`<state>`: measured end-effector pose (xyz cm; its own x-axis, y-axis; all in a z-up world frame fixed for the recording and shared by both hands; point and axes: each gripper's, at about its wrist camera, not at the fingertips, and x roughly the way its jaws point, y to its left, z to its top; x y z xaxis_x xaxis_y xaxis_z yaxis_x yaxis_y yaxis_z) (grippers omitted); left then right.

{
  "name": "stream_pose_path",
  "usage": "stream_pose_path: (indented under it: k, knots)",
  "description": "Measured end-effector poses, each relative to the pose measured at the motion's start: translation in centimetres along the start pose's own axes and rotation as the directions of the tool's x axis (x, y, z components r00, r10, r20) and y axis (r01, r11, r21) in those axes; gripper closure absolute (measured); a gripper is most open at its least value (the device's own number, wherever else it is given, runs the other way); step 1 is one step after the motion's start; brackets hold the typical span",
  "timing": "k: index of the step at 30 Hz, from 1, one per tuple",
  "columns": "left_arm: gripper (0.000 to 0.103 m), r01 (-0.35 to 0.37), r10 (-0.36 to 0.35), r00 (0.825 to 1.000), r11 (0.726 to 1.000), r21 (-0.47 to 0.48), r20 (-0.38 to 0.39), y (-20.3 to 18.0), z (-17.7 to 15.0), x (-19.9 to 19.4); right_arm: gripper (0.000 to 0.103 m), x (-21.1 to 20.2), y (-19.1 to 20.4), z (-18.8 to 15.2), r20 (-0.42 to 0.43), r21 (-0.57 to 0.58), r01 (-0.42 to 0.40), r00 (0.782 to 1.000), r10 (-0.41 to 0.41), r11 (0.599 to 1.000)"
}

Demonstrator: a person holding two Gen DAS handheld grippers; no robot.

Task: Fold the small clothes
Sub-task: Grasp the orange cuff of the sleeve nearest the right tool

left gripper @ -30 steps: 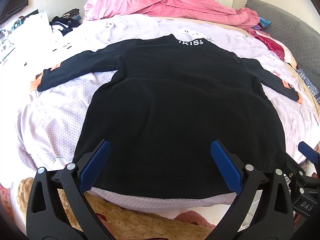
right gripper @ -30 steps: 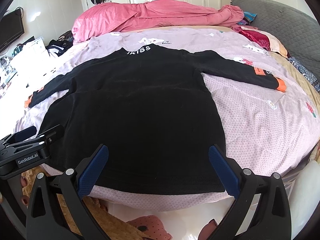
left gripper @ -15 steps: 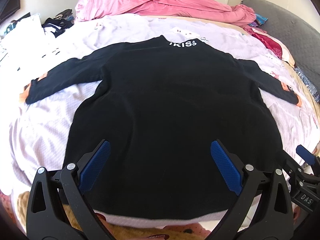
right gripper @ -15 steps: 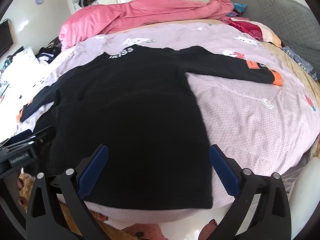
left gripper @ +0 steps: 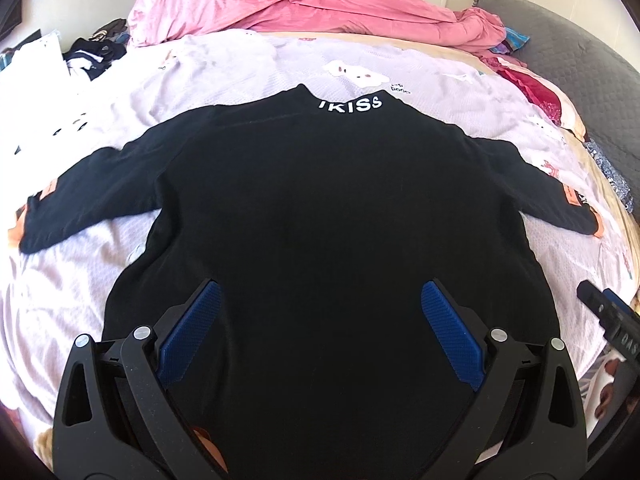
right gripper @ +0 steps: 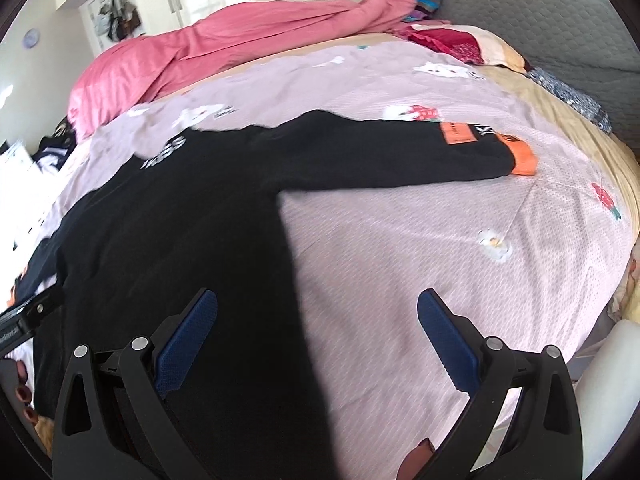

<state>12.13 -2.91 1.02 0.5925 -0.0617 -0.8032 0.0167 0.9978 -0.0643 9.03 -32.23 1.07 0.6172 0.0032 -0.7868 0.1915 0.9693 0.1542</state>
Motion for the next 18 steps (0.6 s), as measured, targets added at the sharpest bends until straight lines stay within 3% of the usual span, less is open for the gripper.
stream_pose_path:
  k: [9,18]
  knots:
    - [0.009,-0.017,0.017,1.0,0.999,0.031,-0.021,-1.0,1.9,2.4,0.004,3.7,-6.9,3.2,-0.033,0.169,0.045,0.999,-0.04,0.985]
    - [0.009,0.006,-0.004,0.999,0.998,0.055,-0.042,-2.1,3.8,4.6,0.004,7.0,-13.9,6.6,-0.073,0.348,0.058,0.997,-0.034,0.936]
